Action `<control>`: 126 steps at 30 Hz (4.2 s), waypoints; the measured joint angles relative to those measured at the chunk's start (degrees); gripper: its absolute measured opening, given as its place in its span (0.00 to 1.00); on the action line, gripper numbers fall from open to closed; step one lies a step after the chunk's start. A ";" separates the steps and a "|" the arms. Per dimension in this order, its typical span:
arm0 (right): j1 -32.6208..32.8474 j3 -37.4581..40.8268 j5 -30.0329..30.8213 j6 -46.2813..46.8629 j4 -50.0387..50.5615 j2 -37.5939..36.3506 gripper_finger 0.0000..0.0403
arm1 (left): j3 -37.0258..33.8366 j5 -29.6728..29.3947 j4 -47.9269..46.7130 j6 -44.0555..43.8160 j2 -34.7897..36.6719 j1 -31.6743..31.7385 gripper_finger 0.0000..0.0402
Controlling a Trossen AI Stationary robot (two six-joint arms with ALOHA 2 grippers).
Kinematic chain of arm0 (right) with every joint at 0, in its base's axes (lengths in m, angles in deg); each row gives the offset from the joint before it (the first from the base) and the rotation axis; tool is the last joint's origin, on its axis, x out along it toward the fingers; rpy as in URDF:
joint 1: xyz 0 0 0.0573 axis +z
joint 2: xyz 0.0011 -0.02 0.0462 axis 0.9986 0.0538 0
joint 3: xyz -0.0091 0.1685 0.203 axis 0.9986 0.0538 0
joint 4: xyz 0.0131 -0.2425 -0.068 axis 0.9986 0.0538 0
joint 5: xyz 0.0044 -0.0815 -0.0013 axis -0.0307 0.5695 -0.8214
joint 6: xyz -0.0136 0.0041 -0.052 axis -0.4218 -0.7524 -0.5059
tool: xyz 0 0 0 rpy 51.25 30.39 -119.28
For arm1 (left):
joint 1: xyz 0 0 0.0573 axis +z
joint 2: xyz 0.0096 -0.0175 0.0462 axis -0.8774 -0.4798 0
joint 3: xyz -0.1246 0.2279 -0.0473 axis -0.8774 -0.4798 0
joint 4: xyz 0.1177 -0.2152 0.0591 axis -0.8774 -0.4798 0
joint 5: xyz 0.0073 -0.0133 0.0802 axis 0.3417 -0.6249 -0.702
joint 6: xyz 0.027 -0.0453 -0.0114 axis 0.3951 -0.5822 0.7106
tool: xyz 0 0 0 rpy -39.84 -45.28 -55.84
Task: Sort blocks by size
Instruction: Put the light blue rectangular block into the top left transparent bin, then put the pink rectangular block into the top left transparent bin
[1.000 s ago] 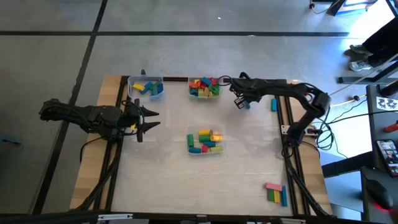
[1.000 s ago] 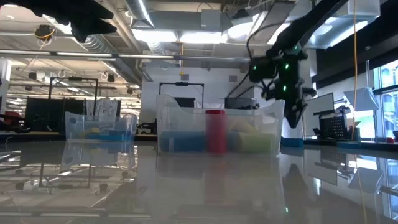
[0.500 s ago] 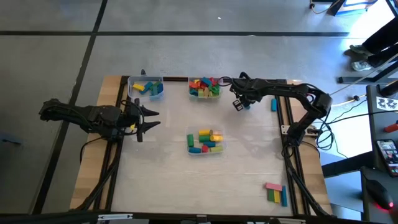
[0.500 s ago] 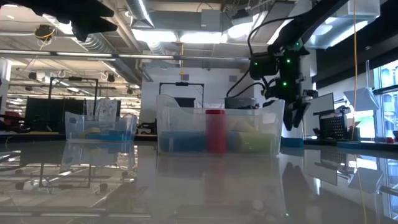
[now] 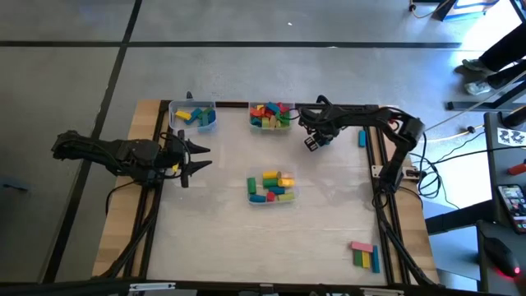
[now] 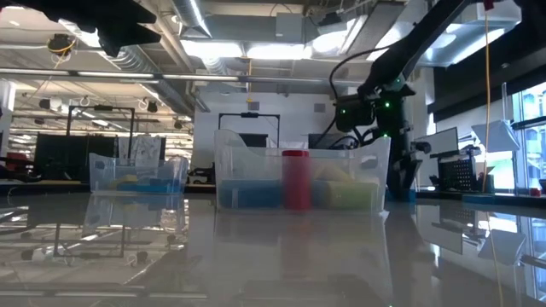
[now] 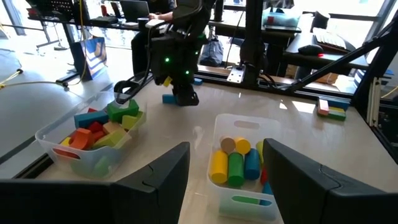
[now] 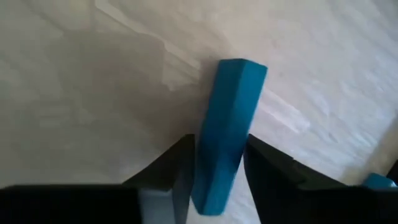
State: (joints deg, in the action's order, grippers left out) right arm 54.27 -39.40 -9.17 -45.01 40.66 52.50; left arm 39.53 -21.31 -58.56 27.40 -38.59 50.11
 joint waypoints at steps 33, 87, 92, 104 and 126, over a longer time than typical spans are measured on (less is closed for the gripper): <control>11.90 -15.22 -3.33 -6.67 -6.72 -8.09 0.19 | 0.00 0.00 0.64 0.41 0.15 0.02 0.49; 16.61 -51.03 -18.52 -15.44 -69.81 39.06 0.19 | 0.00 0.03 2.97 2.58 1.29 0.01 0.49; 16.09 -58.73 -17.80 -15.47 -69.97 44.37 0.19 | 0.00 0.04 2.95 2.58 1.27 0.00 0.49; 14.56 -68.20 -12.53 -15.42 -69.65 52.22 0.19 | 0.00 0.04 2.84 2.58 1.25 0.02 0.49; 14.67 -68.18 -14.43 -15.52 -66.91 51.22 0.56 | 0.00 0.04 2.78 2.53 1.22 0.00 0.49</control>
State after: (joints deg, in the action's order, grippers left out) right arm 68.94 -107.59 -23.60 -60.53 -26.25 103.72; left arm 39.53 -21.26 -55.78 29.93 -37.37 50.11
